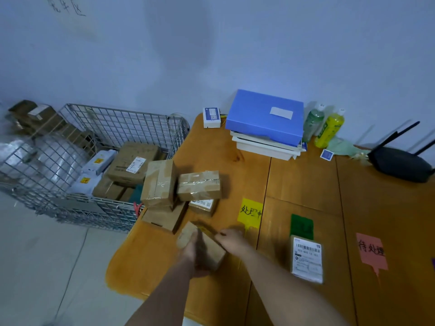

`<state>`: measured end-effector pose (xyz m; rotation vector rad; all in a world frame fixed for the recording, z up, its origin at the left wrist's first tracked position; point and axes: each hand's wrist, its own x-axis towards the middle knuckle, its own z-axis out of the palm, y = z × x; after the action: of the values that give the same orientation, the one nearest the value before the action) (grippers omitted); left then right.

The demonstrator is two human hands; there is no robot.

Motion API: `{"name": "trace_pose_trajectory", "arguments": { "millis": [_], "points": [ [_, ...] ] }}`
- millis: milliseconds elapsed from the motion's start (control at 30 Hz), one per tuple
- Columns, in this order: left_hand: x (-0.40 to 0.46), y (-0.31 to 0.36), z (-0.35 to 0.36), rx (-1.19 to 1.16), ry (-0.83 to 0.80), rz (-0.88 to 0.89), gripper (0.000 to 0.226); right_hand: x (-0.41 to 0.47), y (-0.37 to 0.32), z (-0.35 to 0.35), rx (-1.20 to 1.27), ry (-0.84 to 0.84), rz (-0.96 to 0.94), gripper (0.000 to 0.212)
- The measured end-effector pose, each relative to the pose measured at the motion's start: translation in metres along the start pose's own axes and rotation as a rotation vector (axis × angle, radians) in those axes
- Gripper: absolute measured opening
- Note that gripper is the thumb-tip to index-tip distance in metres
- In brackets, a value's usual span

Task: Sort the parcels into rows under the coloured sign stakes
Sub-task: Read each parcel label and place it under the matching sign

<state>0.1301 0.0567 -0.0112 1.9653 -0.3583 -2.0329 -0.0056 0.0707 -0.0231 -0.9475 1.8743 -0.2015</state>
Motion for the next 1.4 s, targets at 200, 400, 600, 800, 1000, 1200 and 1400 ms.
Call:
{"name": "trace_pose_trajectory", "arguments": {
  "millis": [200, 400, 600, 800, 1000, 1200, 1400],
  "points": [
    [-0.019, 0.001, 0.007, 0.298, -0.128, 0.064, 0.085, -0.032, 0.007, -0.041, 0.313, -0.074, -0.078, 0.038],
    [-0.046, 0.024, 0.040, 0.327, -0.396, 0.215, 0.063, -0.043, 0.027, -0.100, 0.759, 0.001, -0.049, 0.036],
    [-0.072, 0.050, 0.100, 0.132, -0.623, 0.273, 0.054, -0.064, 0.040, -0.155, 0.954, -0.110, -0.176, 0.038],
    [-0.086, 0.058, 0.148, 0.230, -0.678, 0.379, 0.055, -0.074, 0.051, -0.188, 1.089, -0.015, -0.334, 0.039],
    [-0.099, 0.062, 0.173, 0.423, -0.700, 0.503, 0.053, -0.080, 0.064, -0.207, 1.143, 0.132, -0.347, 0.044],
    [-0.099, 0.064, 0.180, 0.443, -0.715, 0.630, 0.061, -0.087, 0.054, -0.216, 1.096, 0.233, -0.371, 0.043],
    [-0.128, 0.084, 0.188, 0.338, -0.724, 0.827, 0.061, -0.114, 0.018, -0.239, 1.067, 0.350, -0.518, 0.043]
  ]
}}
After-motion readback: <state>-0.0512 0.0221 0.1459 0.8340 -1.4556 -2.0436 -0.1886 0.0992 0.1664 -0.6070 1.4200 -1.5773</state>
